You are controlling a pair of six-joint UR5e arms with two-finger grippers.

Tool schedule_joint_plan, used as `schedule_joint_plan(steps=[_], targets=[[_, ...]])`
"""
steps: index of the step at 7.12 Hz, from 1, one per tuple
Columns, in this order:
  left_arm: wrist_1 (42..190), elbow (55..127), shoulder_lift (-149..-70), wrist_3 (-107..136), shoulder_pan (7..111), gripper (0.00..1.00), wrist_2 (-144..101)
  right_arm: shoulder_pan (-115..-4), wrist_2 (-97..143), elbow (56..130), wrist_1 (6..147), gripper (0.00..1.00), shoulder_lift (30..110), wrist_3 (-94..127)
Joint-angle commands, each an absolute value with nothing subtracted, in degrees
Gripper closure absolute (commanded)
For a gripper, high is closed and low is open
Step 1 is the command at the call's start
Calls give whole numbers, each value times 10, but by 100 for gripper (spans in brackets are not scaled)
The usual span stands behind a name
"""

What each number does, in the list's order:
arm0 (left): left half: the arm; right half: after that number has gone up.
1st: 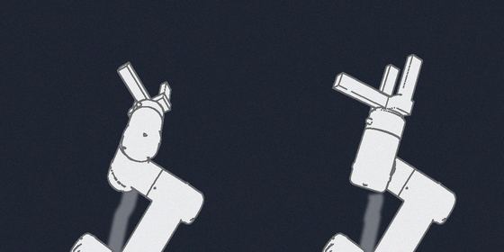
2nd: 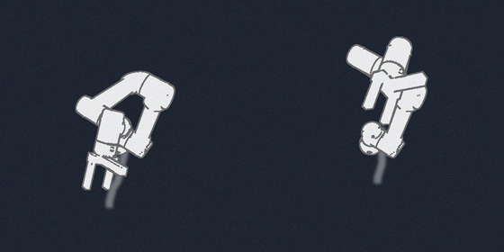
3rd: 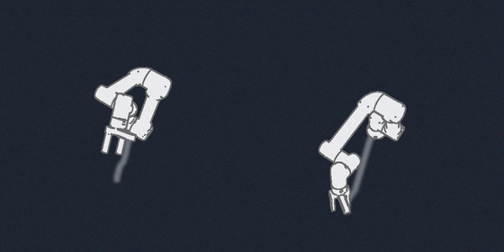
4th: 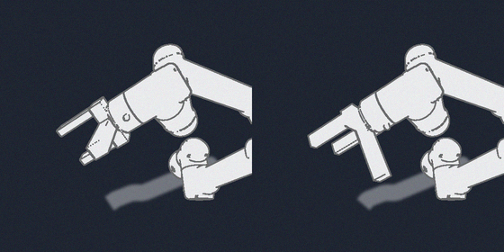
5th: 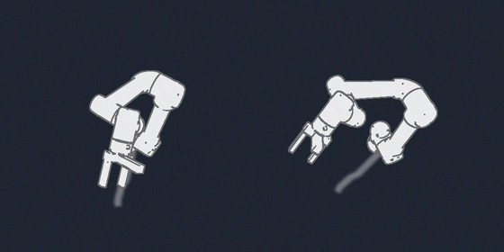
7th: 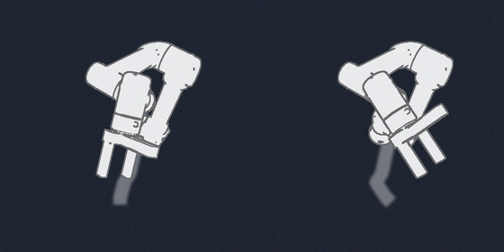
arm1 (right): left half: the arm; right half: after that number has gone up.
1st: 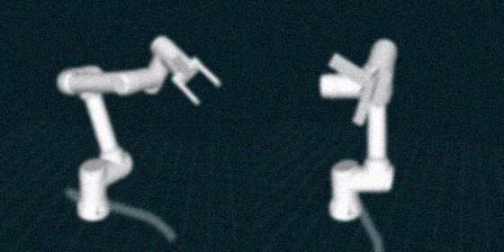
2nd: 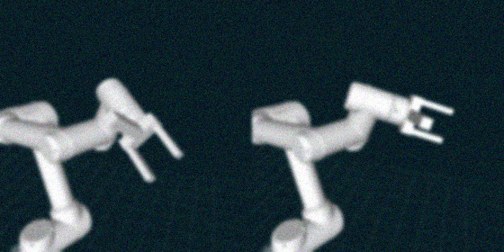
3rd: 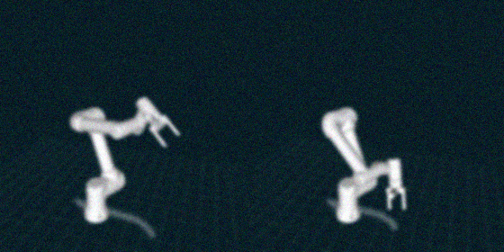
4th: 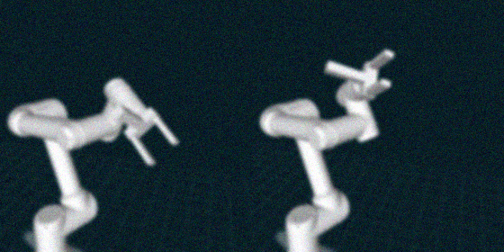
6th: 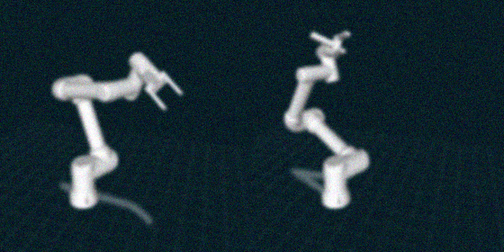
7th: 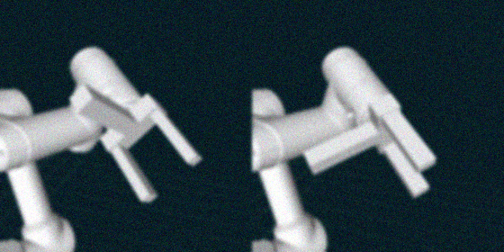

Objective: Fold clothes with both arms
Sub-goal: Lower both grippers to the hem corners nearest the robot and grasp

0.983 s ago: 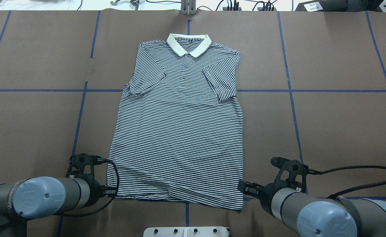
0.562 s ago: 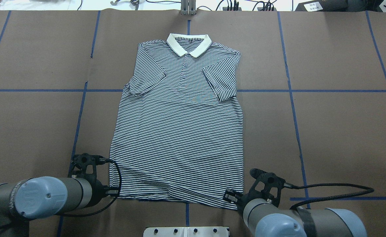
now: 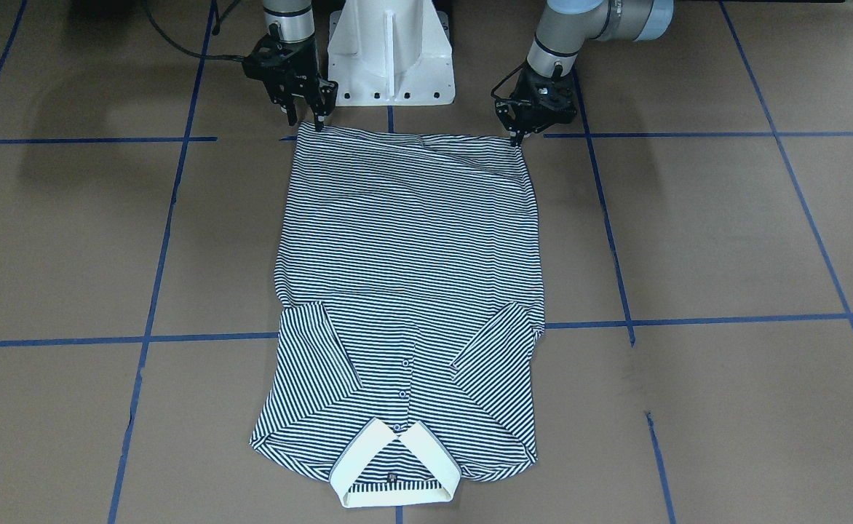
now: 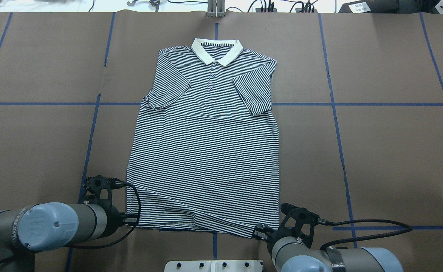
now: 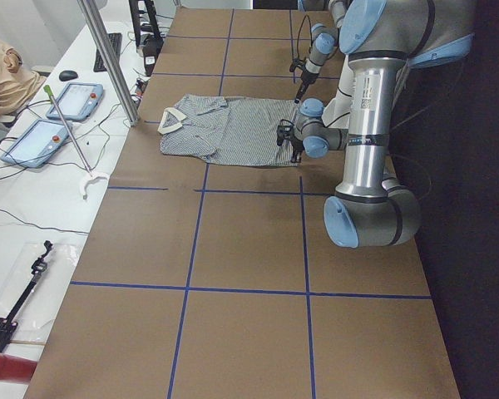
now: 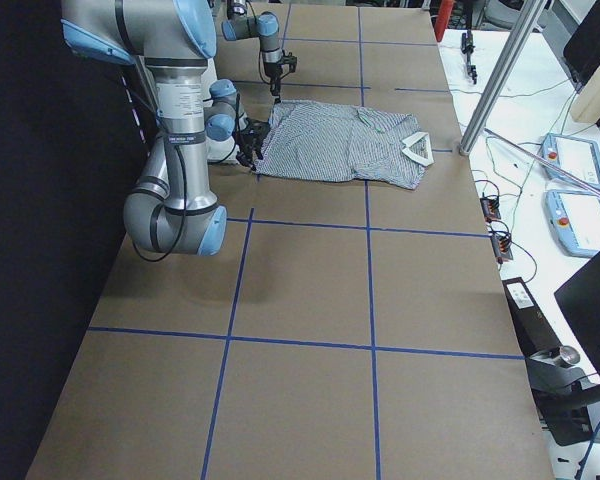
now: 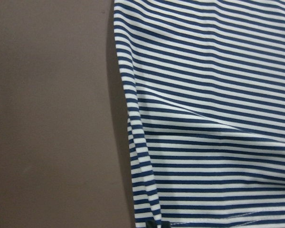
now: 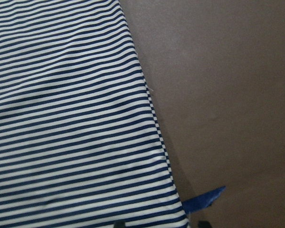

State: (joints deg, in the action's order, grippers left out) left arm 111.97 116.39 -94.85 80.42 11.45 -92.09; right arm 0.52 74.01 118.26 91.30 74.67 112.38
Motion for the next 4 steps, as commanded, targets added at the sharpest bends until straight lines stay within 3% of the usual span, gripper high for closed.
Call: schedule_joint_plan(steps=[1, 3, 4], targets=[[1120, 1165, -947, 804, 115, 100, -920, 7, 737, 1176, 912, 54, 747, 1129], [1120, 1165, -947, 804, 114, 100, -920, 7, 726, 1166, 910, 60, 747, 1130], [1120, 1166, -947, 804, 115, 100, -920, 7, 725, 1165, 909, 72, 747, 1132]])
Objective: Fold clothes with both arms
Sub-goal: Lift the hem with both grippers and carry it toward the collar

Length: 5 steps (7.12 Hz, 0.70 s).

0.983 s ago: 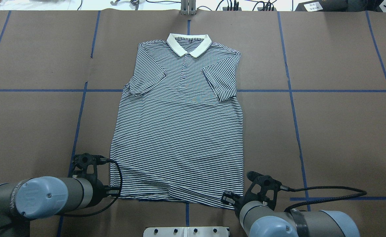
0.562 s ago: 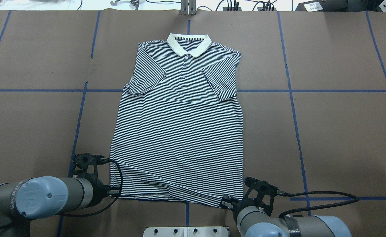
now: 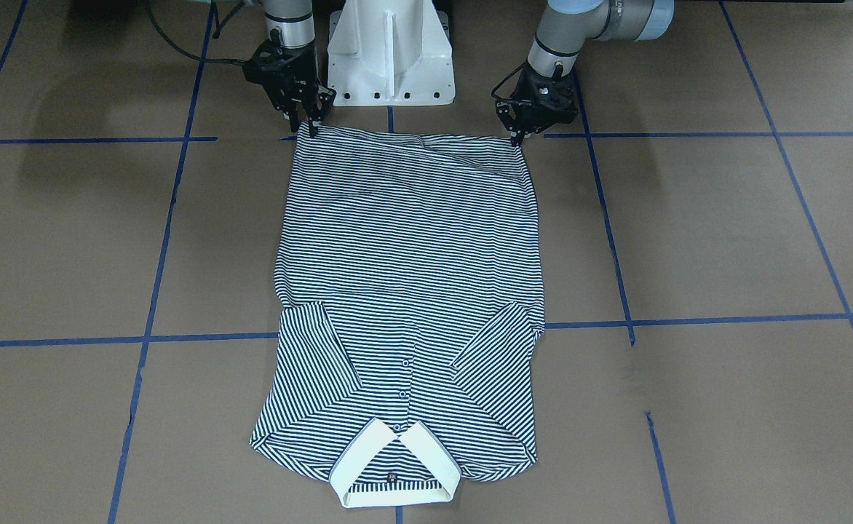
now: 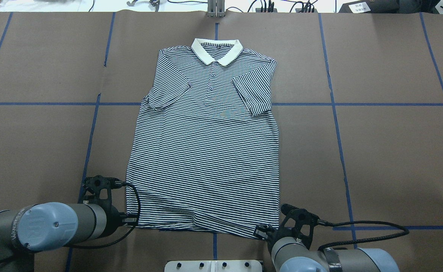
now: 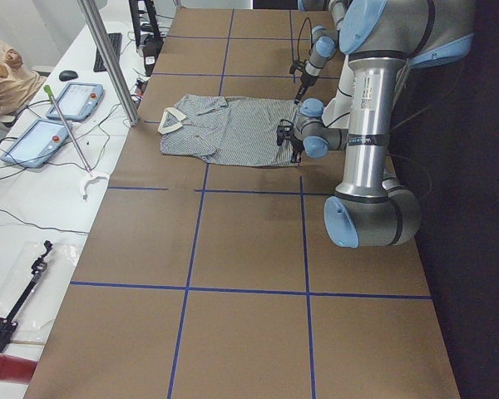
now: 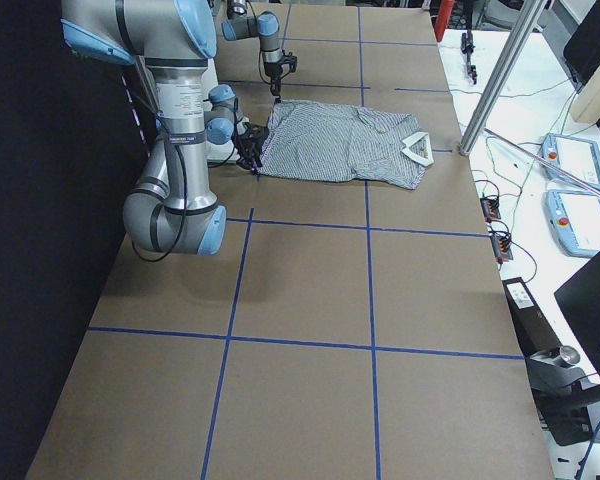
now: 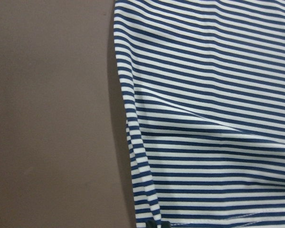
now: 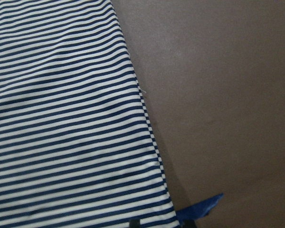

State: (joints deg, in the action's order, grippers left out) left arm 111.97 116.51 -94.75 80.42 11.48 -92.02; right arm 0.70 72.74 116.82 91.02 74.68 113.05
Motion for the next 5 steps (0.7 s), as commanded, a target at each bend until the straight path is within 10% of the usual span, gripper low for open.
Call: schedule_joint_plan(steps=[1, 2, 5], targets=[[1120, 1167, -947, 804, 114, 100, -920, 7, 725, 1165, 909, 82, 746, 1136], [1120, 1167, -947, 804, 114, 100, -920, 7, 723, 1166, 911, 100, 748, 1138], [1106, 1217, -941, 798, 118, 100, -926, -11, 728, 1212, 914, 100, 775, 1098]])
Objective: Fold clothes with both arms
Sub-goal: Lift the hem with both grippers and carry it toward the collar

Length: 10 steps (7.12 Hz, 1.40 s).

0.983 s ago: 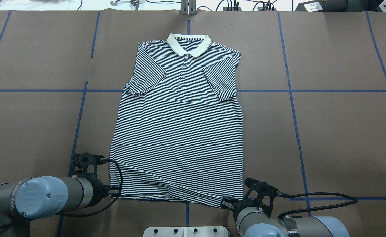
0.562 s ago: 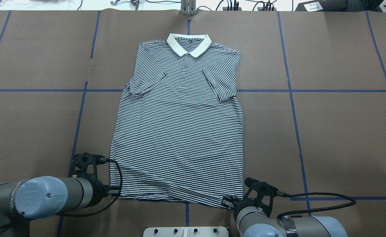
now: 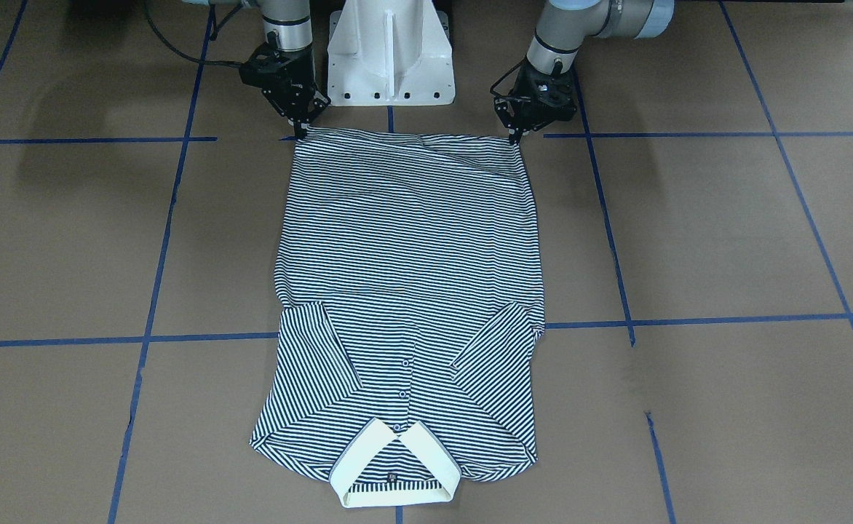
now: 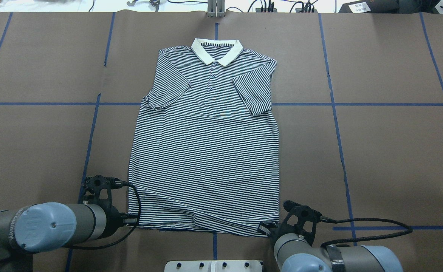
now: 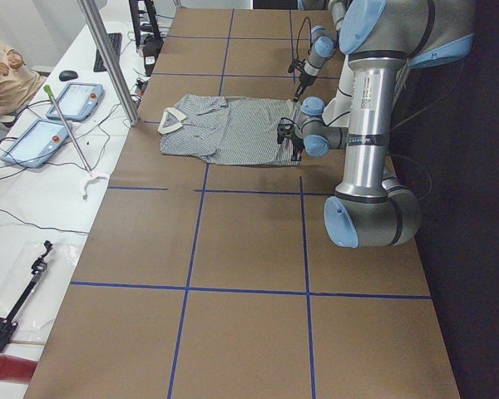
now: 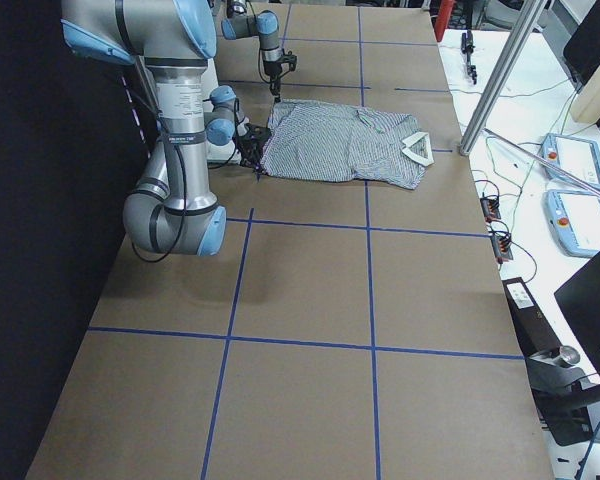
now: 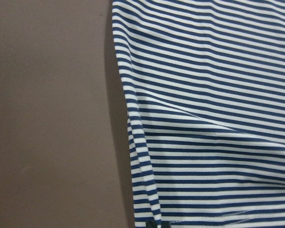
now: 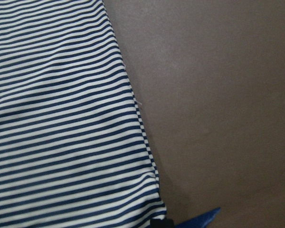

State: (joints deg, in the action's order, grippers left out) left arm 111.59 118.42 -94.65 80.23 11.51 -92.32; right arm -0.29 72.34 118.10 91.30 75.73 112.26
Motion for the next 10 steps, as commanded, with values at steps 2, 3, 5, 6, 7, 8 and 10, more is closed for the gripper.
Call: schedule_joint_plan(steps=[2, 3, 5, 6, 7, 8, 10], targets=[[947, 1342, -950, 795, 125, 100, -977, -19, 743, 1333, 936, 100, 834, 1059], [871, 1429, -950, 794, 127, 100, -985, -16, 759, 1420, 1025, 100, 830, 1059], [731, 1515, -1036, 794, 186, 100, -1044, -21, 823, 1550, 1226, 100, 760, 1059], [688, 1512, -1081, 793, 199, 100, -1053, -38, 841, 1547, 1279, 100, 717, 1058], [687, 1479, -1101, 768, 199, 100, -1053, -54, 843, 1530, 1287, 100, 688, 1035], [688, 1424, -1124, 697, 233, 100, -1049, -102, 843, 1477, 1282, 100, 656, 979], [701, 1303, -1178, 599, 341, 100, -1053, -244, 907, 1349, 1210, 100, 626, 873]])
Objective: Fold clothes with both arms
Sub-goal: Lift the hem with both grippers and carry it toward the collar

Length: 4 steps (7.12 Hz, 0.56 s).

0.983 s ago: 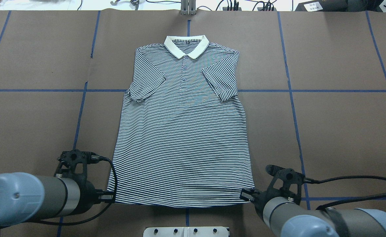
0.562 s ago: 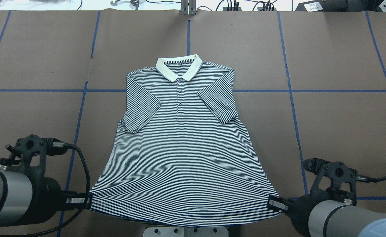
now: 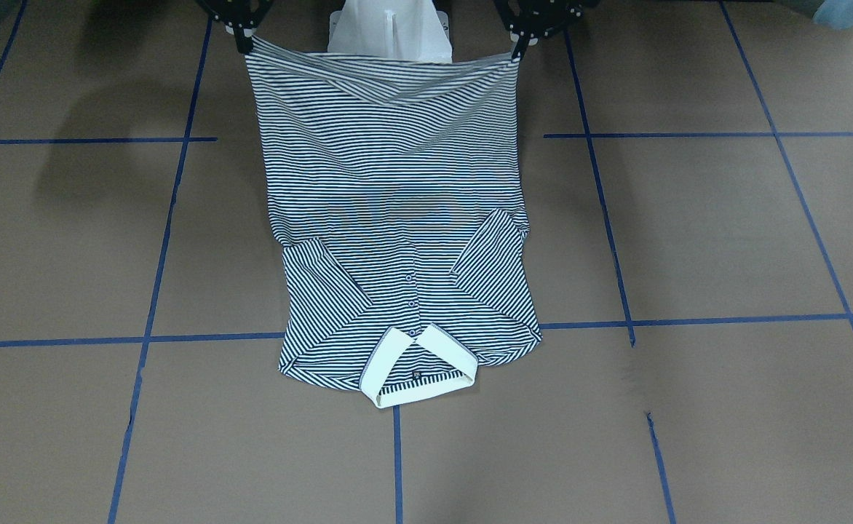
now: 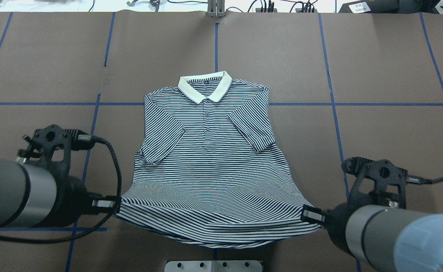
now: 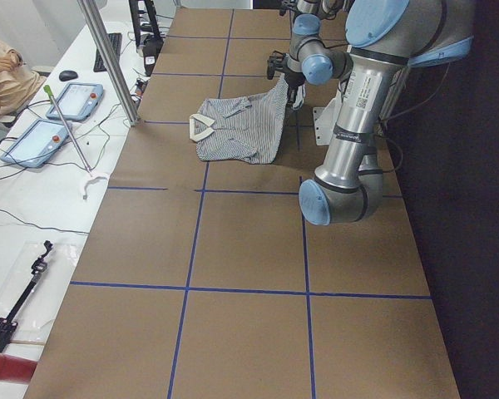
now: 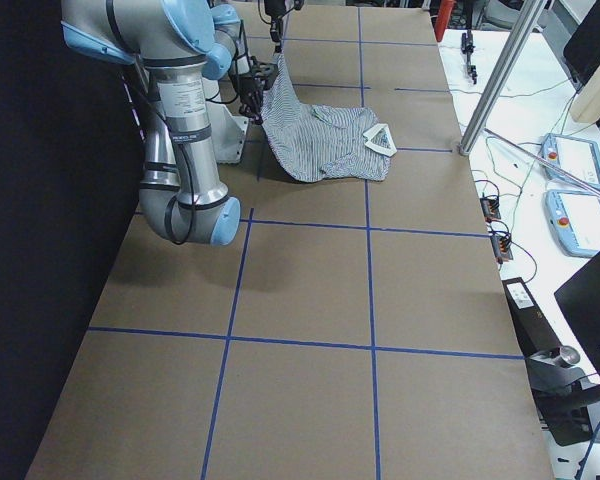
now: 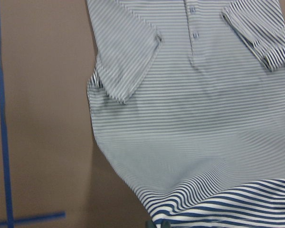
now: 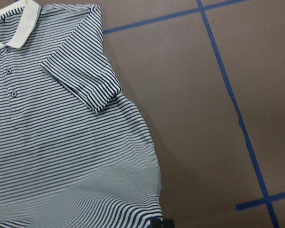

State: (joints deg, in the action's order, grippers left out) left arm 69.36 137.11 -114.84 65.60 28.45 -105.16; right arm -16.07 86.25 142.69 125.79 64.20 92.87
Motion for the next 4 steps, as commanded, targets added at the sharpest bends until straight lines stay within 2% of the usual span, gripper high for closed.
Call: schedule_joint_plan(steps=[1, 4], targets=[[739, 1256, -1183, 577, 378, 100, -1053, -291, 927, 1272, 1128, 100, 625, 851], [895, 1062, -1222, 545, 433, 100, -1050, -359, 926, 1098, 979, 100, 593, 806]])
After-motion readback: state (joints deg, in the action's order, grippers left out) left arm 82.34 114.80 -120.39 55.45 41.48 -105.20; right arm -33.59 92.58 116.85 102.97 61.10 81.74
